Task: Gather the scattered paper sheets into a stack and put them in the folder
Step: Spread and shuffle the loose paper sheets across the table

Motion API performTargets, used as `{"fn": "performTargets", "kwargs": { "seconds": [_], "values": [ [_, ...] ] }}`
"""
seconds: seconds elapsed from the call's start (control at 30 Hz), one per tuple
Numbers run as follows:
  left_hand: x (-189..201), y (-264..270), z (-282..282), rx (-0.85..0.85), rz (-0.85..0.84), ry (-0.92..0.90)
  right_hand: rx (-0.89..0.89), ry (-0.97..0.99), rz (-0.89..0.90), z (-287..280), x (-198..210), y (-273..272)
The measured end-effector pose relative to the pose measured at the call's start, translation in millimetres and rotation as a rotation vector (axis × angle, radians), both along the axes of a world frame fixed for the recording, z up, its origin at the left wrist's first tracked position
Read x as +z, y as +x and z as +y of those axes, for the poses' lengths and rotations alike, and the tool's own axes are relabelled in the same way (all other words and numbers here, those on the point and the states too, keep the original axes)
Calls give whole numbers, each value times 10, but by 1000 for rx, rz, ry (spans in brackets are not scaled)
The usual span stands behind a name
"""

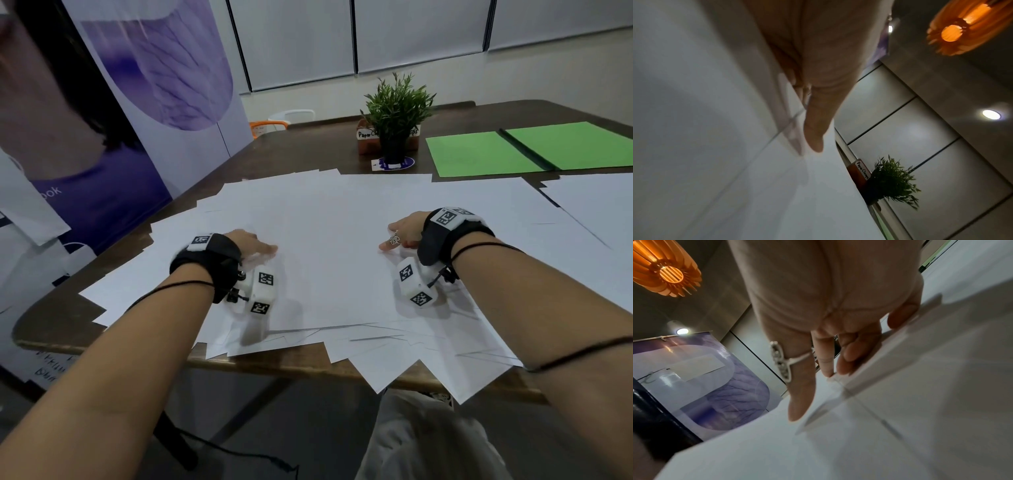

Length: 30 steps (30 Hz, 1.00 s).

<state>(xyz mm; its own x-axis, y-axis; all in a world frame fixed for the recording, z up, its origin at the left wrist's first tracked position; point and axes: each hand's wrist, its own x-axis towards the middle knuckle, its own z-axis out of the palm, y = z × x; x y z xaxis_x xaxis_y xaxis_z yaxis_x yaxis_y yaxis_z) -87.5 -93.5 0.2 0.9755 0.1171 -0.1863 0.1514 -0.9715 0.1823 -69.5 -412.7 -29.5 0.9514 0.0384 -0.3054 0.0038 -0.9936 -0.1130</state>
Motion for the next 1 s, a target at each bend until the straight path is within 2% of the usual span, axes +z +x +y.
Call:
{"fn": "performTargets", "kwargs": {
  "seconds": [0.1, 0.17, 0.27, 0.33, 0.43, 0.53, 0.63, 0.73, 0.8, 0.87, 0.93, 1.0],
  "values": [
    [-6, -38, -52, -36, 79, -20, -10, 38, 34, 24, 13, -33],
    [-36, -60, -102, -27, 66, -118, -6, 75, 61, 43, 10, -44],
    [-27, -77, -134, -19, -23, -250, -100, 288, 42, 62, 54, -61],
    [14, -106, -109, -18, -107, -301, -198, 411, -48, 28, 60, -77],
    [6, -131, -40, -39, -179, -603, -333, 554, -152, -54, 34, -107],
    [33, -209, -28, -75, -275, -842, -349, 788, -232, -59, 38, -173],
    [111, -273, -40, -136, -370, -969, -379, 1071, -326, -21, 97, -187],
    [186, -318, -35, -155, -400, -1098, -409, 1291, -324, 36, 185, -217],
    [196, -300, -40, -151, -384, -1111, -353, 1350, -336, 82, 234, -223],
    [192, -307, -76, -161, -378, -1012, -303, 1366, -303, 131, 257, -216],
    [143, -289, -130, -140, -421, -969, -220, 1370, -249, 189, 245, -196],
    [123, -272, -176, -109, -501, -1005, -237, 1451, -247, 262, 261, -231]
  ]
}}
